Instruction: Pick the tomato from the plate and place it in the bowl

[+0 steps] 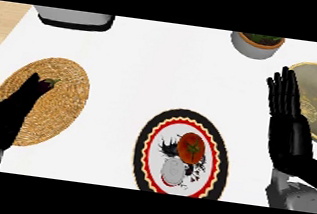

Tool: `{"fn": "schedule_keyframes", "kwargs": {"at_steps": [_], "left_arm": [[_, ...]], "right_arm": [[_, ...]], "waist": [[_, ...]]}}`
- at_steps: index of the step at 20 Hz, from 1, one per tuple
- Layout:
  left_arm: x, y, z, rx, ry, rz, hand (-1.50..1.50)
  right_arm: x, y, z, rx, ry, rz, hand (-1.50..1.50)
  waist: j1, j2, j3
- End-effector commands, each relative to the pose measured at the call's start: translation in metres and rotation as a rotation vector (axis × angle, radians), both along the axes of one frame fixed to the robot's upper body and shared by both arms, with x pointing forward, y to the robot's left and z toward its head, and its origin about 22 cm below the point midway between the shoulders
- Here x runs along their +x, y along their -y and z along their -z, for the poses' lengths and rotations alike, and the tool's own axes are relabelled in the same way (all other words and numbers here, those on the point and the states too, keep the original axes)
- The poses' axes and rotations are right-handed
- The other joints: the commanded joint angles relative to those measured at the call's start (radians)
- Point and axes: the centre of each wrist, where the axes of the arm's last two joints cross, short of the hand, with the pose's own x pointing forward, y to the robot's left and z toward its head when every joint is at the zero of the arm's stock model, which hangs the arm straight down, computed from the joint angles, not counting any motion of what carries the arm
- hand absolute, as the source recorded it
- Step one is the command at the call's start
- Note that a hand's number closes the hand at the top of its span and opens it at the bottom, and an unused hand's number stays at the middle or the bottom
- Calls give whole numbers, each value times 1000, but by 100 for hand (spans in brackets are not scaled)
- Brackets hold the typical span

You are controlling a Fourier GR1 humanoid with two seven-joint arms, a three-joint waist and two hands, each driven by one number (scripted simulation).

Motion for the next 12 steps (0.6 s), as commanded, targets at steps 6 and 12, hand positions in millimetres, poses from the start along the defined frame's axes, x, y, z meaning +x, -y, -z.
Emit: {"fn": "schedule_keyframes", "kwargs": {"at_steps": [6, 12], "left_arm": [[34, 29, -60, -221, 448, 162, 0], [31, 36, -49, -331, 417, 207, 0]], "right_arm": [[3, -53, 13, 47, -171, -423, -150], [30, -23, 73, -292, -205, 9, -150]], "waist": [[11, 12, -29], [-2, 13, -27]]}}
